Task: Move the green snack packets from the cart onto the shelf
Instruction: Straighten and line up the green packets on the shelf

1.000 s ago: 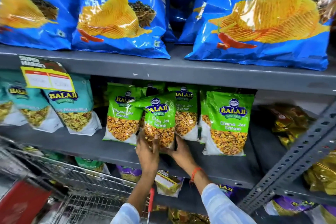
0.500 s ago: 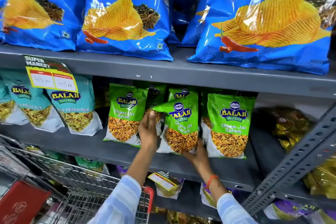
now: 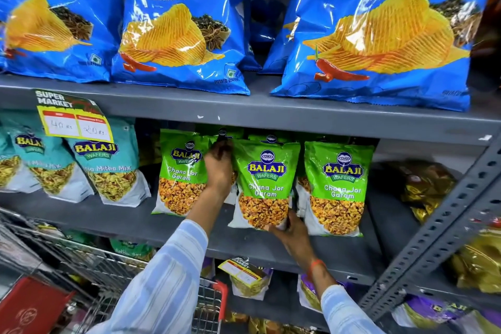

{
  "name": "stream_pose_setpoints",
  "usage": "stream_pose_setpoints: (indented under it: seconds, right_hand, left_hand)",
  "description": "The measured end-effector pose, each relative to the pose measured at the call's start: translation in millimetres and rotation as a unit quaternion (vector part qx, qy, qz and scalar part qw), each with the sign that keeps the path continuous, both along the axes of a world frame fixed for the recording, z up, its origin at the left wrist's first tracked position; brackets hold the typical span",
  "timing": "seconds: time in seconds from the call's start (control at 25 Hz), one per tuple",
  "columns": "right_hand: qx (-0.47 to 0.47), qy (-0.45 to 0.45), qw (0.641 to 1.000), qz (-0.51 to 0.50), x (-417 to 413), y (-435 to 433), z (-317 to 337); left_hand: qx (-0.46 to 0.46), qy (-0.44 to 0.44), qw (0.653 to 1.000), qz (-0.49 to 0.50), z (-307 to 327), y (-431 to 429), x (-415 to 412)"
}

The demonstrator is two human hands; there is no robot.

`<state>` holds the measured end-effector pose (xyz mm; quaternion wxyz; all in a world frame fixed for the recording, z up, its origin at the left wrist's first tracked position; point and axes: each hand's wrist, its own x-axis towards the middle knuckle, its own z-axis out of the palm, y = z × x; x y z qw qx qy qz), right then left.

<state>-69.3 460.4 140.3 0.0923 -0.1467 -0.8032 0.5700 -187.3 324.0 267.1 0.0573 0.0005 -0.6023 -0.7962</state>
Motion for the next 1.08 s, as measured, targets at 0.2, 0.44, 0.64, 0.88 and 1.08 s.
stream_pose_setpoints:
  seconds: [0.2, 0.44, 0.64, 0.88, 1.08]
  right_hand:
    - [-0.027, 0.005, 1.000, -0.003, 5, -3, 8]
    - [-0.055, 0.013, 0.998, -0.024, 5, -6, 11]
    - [-0.023, 0.031, 0.999, -0.034, 9, -9, 10]
    - [0.109, 0.136, 0.969, -0.174, 34, -36, 11]
    - [0.123, 0.228, 0.963, -0.068, 6, -94, 53]
  left_hand:
    - [-0.348, 0.188, 0.917, 0.052, -7, 7, -2]
    - [-0.554, 0.192, 0.810, -0.016, 1, 27, -15]
    - [-0.465, 0.191, 0.864, 0.029, -28, 10, 0]
    - [-0.304, 0.077, 0.949, -0.026, -105, -23, 75]
    - [-0.380, 0.136, 0.902, 0.153, -84, -65, 59]
